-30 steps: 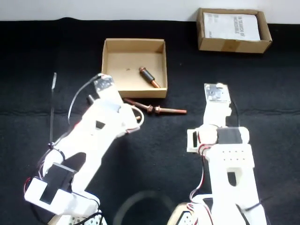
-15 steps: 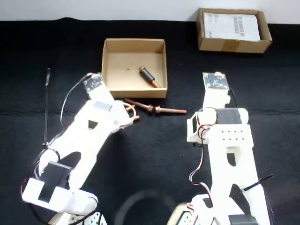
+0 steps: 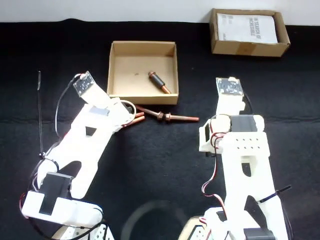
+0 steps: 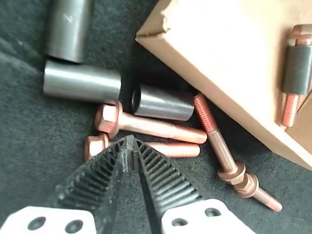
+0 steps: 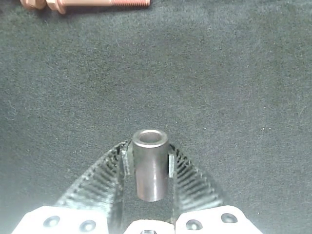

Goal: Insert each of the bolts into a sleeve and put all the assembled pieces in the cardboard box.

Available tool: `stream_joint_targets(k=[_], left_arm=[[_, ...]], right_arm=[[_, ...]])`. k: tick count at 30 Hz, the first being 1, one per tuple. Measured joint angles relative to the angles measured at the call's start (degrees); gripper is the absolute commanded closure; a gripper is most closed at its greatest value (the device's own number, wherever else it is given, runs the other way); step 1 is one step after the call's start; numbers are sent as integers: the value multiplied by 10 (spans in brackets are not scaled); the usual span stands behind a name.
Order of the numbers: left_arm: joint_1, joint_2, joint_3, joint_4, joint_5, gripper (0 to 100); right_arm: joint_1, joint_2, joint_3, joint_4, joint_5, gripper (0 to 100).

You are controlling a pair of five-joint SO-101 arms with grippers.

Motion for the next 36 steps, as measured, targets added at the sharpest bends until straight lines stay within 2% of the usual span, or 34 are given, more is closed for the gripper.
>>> stream_joint_targets(k=[5, 11, 13, 16, 19, 25, 32, 36], left_arm=[[3, 0, 0, 24, 10, 981], [6, -17, 1, 33, 99, 797], [6, -29, 1, 33, 138, 768], [6, -38, 1, 25, 198, 790], [6, -38, 1, 15, 223, 841], [6, -41, 23, 11, 231, 938], [6, -43, 44, 15, 231, 941], [8, -48, 44, 52, 231, 941]], right_arm=[[0, 0, 0, 0, 0, 991], [-16, 0, 0, 2, 0, 991], [-26, 0, 0, 2, 0, 991], [-39, 0, 0, 2, 0, 991], [-40, 0, 0, 2, 0, 991], [-40, 17, 0, 2, 0, 991], [-40, 74, 0, 2, 0, 991], [-40, 79, 0, 2, 0, 991]])
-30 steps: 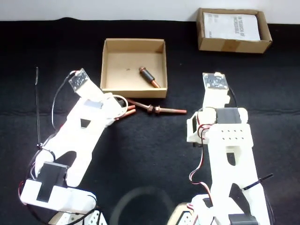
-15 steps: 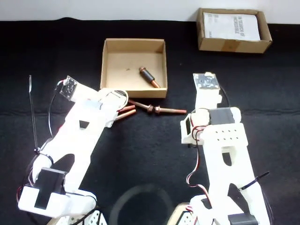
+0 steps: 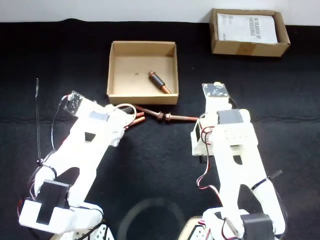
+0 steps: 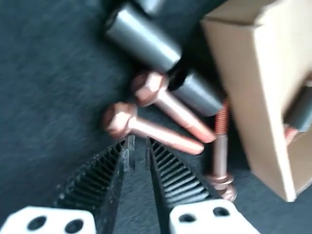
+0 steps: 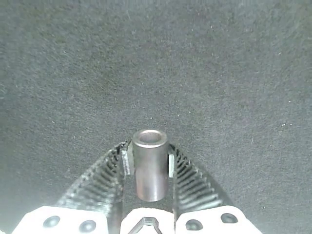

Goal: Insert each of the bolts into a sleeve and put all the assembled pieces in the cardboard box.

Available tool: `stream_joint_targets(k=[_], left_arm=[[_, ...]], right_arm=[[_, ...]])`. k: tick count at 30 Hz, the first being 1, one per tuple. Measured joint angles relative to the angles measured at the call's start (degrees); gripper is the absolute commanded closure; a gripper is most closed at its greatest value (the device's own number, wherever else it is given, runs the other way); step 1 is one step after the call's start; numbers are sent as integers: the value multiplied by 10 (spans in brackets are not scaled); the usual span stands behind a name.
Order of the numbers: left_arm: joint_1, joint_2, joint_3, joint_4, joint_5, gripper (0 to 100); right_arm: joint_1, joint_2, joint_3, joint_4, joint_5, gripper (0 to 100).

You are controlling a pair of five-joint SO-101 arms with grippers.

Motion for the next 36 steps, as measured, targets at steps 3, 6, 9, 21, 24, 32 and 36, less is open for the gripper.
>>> stream_joint_targets(k=[3, 6, 9, 21, 24, 32, 36], left_arm=[[0, -6, 0, 6, 0, 937], [0, -6, 0, 6, 0, 873], [-1, 3, 0, -8, 0, 779], [0, 20, 0, -33, 0, 746], [0, 20, 0, -33, 0, 835], [-17, 57, -32, -28, 1, 989], [-18, 112, -90, 44, 0, 989]], right_arm=[[0, 0, 0, 0, 0, 991], [0, 0, 0, 0, 0, 991], [0, 0, 0, 0, 0, 991], [0, 0, 0, 0, 0, 991], [0, 0, 0, 0, 0, 991], [23, 0, 0, 10, 0, 991], [26, 0, 0, 25, 0, 991]])
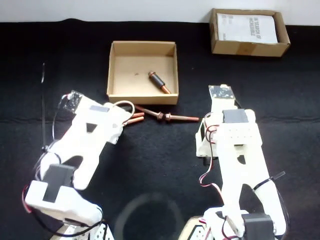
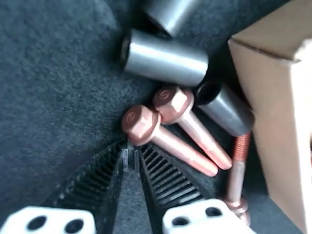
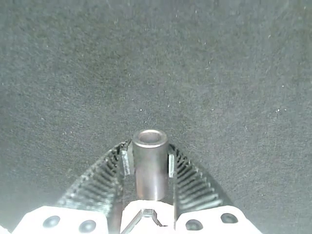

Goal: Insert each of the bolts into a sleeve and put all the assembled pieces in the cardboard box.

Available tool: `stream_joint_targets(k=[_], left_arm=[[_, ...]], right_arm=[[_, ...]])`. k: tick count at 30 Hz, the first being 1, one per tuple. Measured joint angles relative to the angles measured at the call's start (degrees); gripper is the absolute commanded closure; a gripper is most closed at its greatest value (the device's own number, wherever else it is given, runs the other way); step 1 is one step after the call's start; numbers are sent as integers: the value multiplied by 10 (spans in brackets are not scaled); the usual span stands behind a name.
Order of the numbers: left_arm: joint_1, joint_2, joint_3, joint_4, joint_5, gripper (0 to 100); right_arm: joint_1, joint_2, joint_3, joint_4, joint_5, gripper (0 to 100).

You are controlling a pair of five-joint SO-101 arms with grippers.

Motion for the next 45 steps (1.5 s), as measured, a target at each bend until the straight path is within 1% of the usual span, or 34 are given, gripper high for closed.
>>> stream_joint_targets(k=[2, 6, 8, 11, 13, 15, 17, 20, 24, 36, 42, 45], left_arm=[[0, 30, -38, 35, -10, 990], [1, 70, -104, 106, -51, 988], [1, 84, -127, 126, -55, 987], [1, 88, -153, 134, -56, 975], [1, 88, -168, 135, -35, 919], [1, 91, -180, 136, -7, 840], [2, 91, -184, 136, 6, 768], [4, 91, -186, 137, 13, 719], [15, 91, -186, 134, 15, 720], [13, 91, -172, 120, 30, 723], [13, 91, -162, 120, 32, 824], [-1, 91, -161, 118, 48, 857]], right_arm=[[2, 0, 0, 7, 0, 991], [8, 0, -4, 14, 0, 991], [10, 0, -18, 25, 0, 991], [10, 0, -36, 32, 0, 991], [10, 0, -47, 30, 0, 991], [10, 0, -60, 46, 0, 991], [10, 0, -69, 52, 0, 991], [10, 0, -76, 65, 0, 991], [10, 0, -76, 71, 0, 991], [10, 0, -76, 71, 0, 991], [10, 0, -76, 71, 0, 991], [10, 0, -76, 71, 0, 991]])
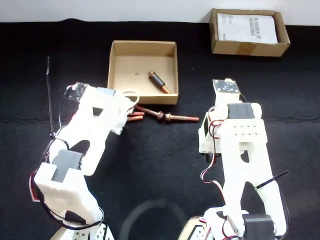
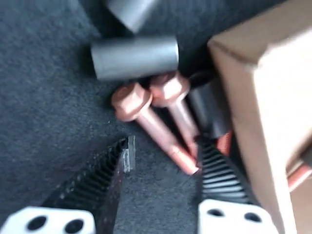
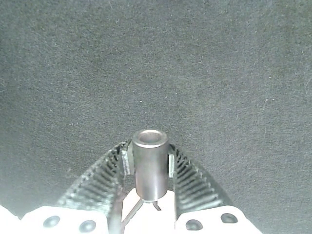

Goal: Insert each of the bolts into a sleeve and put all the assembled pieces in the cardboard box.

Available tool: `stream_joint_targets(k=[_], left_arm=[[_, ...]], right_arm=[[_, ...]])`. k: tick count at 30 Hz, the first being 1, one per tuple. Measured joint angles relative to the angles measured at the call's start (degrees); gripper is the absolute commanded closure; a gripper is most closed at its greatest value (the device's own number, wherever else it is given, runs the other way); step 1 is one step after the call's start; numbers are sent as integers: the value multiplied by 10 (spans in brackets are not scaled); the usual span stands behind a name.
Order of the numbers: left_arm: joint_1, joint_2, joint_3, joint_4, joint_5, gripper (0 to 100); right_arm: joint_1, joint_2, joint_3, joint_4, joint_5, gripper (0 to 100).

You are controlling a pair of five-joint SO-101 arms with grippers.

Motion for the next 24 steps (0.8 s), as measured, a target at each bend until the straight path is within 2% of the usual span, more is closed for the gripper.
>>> stream_joint_targets(k=[4, 12, 16, 24], left_arm=[[-22, -2, 6, -1, 6, 861], [-23, 33, -18, 5, 6, 861], [-23, 73, -75, 63, -1, 861], [-15, 159, -173, 230, -97, 863]], right_arm=[[0, 0, 0, 0, 0, 991], [0, 0, 0, 0, 0, 991], [0, 0, 0, 0, 0, 991], [0, 0, 0, 0, 0, 991]])
